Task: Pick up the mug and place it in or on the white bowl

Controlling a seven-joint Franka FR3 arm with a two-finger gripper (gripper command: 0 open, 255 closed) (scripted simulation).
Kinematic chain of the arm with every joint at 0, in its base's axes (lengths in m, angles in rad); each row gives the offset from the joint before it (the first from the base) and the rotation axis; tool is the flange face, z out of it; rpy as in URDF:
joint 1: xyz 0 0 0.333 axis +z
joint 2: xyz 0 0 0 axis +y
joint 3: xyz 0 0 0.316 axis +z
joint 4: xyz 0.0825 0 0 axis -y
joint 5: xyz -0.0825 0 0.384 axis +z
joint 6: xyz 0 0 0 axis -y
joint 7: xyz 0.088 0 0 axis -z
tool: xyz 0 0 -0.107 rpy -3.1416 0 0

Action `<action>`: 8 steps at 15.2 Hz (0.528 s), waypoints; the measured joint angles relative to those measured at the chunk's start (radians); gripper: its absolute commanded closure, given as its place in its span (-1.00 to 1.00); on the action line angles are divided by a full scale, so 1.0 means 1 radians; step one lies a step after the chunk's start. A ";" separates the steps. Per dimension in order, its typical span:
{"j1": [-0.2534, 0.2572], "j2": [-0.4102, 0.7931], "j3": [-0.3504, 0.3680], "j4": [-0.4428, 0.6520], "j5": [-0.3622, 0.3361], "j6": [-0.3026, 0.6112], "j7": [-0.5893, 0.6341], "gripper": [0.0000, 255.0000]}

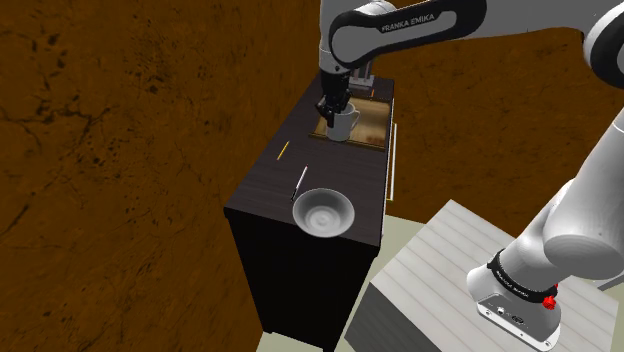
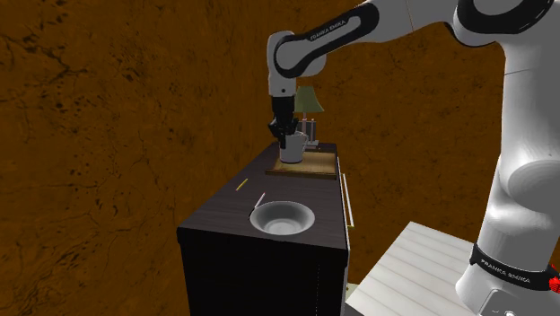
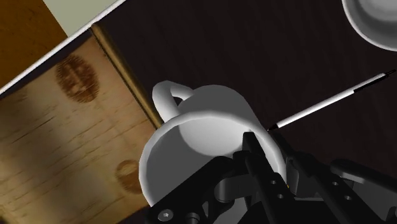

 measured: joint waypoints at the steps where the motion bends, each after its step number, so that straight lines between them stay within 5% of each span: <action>1: 0.008 -0.019 0.006 -0.014 0.002 -0.005 0.013 1.00; 8: 0.079 -0.134 0.070 -0.135 0.021 -0.006 0.142 1.00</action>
